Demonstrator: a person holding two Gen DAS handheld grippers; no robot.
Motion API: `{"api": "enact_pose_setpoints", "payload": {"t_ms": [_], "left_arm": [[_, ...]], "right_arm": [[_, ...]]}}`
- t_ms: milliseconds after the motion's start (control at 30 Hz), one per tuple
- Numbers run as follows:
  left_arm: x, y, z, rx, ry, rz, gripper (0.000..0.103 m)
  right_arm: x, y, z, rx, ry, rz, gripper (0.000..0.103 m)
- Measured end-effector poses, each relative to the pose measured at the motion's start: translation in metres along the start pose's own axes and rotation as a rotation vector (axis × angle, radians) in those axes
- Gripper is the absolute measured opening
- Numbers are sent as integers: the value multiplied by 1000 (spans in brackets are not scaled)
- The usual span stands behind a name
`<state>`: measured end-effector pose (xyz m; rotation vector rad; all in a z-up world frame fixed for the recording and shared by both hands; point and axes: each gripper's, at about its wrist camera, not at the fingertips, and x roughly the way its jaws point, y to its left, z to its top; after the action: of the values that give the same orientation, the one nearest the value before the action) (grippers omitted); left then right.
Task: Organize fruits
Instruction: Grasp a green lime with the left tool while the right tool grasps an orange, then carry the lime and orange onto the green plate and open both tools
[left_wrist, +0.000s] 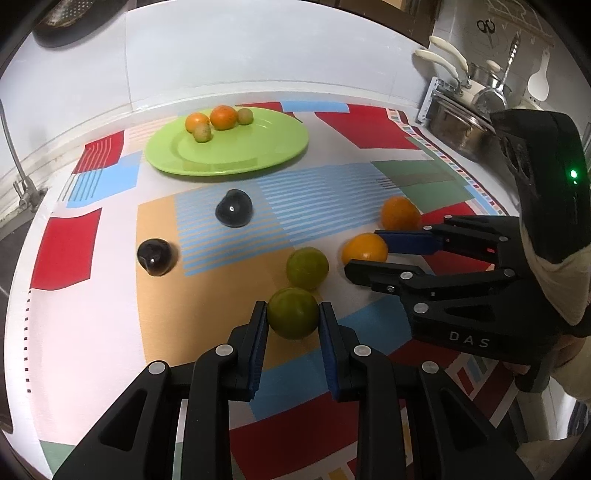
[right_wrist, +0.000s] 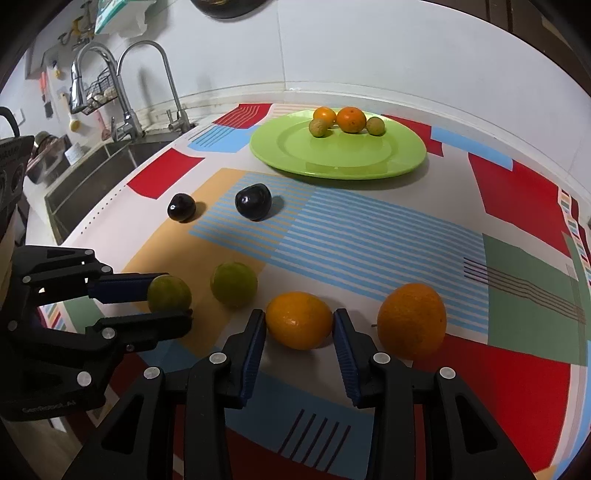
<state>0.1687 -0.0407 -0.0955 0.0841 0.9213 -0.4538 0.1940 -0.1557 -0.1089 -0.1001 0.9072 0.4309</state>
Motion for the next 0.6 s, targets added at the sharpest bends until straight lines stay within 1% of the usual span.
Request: {"api": "enact_pose_setpoints", "payload": {"t_ms": [400,600], "left_arm": [[-28,6,6,8,-60,10,27],[-47,9,17,21,-110,7,27]], "right_arm": [[-25,9,2,43,-43,-43,36],[-48,20,13,52,-98,-67,36]]}}
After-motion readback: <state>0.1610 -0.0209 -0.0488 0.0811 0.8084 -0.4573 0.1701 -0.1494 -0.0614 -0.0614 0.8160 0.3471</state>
